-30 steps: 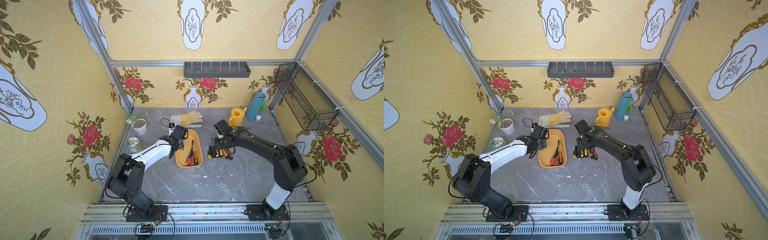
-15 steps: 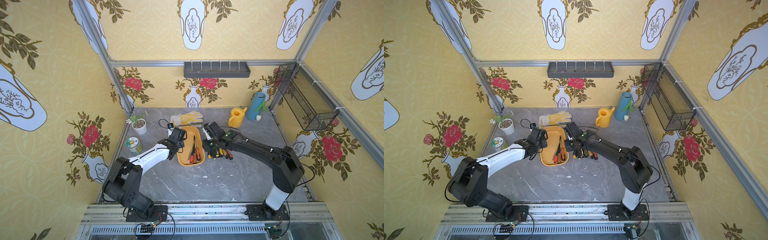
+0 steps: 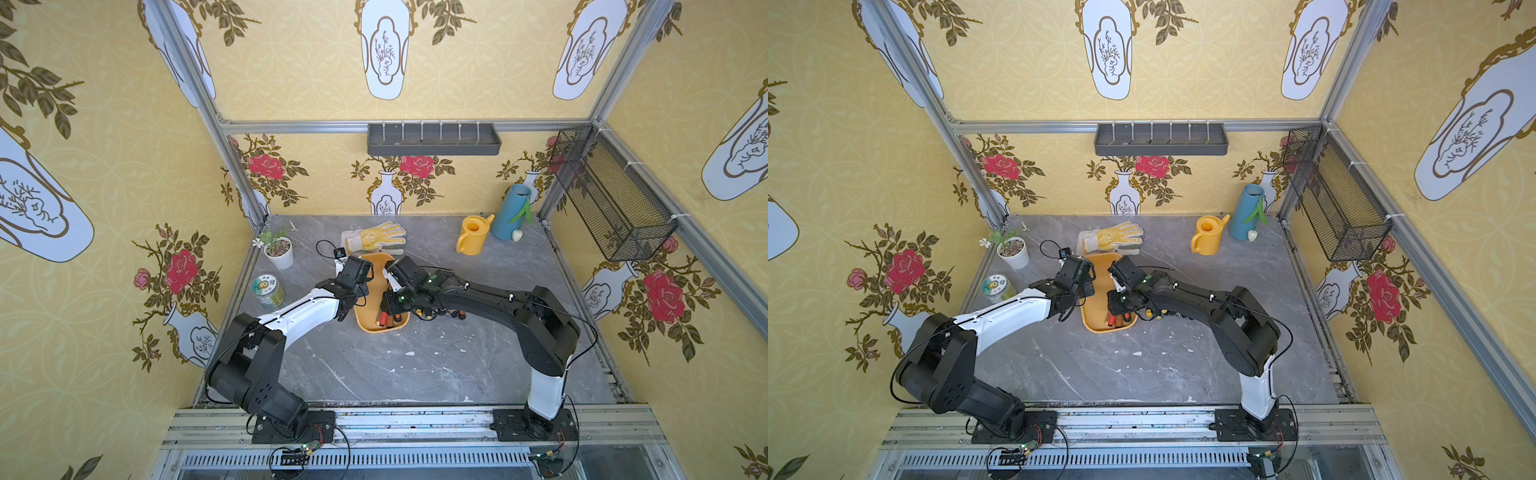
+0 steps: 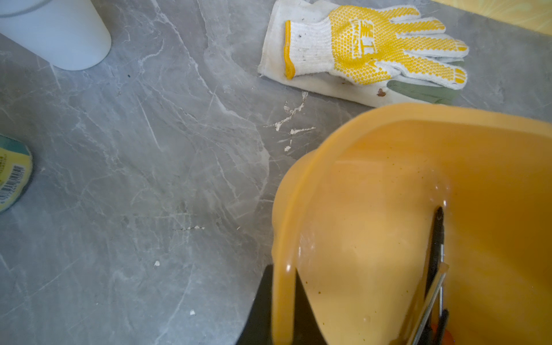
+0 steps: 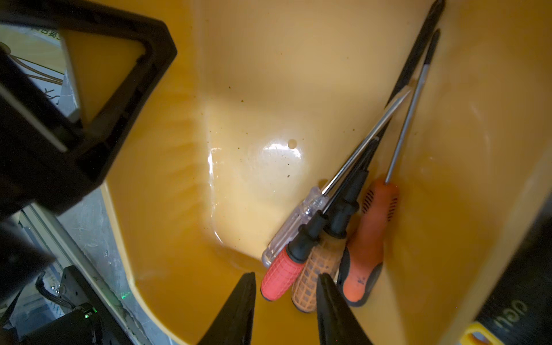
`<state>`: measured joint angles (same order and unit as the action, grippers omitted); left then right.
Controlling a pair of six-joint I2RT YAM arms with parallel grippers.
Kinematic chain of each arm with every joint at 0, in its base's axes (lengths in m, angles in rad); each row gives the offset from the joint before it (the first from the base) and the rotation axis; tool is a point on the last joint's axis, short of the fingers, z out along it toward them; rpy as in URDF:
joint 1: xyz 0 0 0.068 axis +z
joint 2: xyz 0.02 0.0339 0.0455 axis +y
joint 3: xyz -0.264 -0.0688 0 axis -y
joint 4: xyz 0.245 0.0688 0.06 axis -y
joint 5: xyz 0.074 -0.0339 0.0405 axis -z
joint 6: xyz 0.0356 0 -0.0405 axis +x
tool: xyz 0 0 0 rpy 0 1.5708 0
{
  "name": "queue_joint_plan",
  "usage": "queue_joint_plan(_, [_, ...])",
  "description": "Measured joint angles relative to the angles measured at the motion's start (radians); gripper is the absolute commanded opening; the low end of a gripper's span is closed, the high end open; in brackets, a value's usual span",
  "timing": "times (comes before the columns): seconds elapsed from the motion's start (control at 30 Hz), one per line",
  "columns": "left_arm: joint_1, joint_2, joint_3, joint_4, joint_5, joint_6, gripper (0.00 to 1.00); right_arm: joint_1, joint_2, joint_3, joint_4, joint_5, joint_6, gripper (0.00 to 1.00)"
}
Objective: Take out the screwdriver from the storage box
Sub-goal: Pick up the screwdriver from the storage box.
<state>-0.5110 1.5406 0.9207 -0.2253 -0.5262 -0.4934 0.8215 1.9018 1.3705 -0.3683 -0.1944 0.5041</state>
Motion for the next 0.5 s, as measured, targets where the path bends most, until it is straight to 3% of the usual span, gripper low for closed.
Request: queue_joint_plan(0.5, [0.000,0.000,0.000,0.014,0.005,-0.003,0.00,0.005,0.067,0.014,0.028,-0.028,0.041,0.40])
